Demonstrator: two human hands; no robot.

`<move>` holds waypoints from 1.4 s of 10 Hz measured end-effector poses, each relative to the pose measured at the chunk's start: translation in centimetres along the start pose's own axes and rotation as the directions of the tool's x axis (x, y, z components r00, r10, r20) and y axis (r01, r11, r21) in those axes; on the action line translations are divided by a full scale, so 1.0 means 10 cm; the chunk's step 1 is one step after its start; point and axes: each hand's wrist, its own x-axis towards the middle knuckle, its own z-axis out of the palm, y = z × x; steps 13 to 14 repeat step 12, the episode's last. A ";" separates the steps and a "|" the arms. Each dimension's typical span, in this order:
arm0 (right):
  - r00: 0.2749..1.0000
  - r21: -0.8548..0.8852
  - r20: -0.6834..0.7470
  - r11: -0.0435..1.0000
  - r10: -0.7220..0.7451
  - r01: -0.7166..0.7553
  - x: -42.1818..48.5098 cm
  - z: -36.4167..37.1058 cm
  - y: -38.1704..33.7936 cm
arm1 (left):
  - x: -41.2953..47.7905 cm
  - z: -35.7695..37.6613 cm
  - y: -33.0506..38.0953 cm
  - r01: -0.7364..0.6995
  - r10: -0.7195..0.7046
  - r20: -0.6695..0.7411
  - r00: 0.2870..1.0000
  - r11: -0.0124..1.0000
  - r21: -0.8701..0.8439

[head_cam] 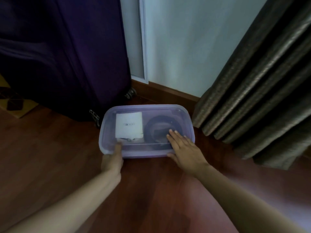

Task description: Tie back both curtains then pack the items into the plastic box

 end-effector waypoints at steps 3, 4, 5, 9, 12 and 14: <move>0.992 0.099 -0.034 0.988 0.120 -0.116 0.09 -0.05 0.12 | 0.33 0.53 0.40 -0.079 0.085 0.218 0.972 0.996 -0.035; 0.984 0.135 -0.024 0.976 0.177 -0.173 0.18 -0.05 0.10 | 0.46 0.70 0.53 -0.101 0.108 0.244 0.964 0.994 -0.042; 0.982 0.137 -0.018 0.973 0.190 -0.186 0.22 -0.05 0.10 | 0.54 0.78 0.59 -0.113 0.118 0.242 0.963 0.993 -0.033; 0.973 0.157 0.079 0.961 0.216 -0.227 0.33 -0.11 0.02 | 0.51 0.85 0.74 -0.178 0.134 0.147 0.980 0.922 0.345; 0.981 0.348 0.081 0.917 0.177 -0.194 0.05 -1.02 -0.03 | -0.60 0.79 1.30 -0.424 0.317 0.290 0.903 0.544 0.724; 0.981 0.348 0.081 0.917 0.177 -0.194 0.05 -1.02 -0.03 | -0.60 0.79 1.30 -0.424 0.317 0.290 0.903 0.544 0.724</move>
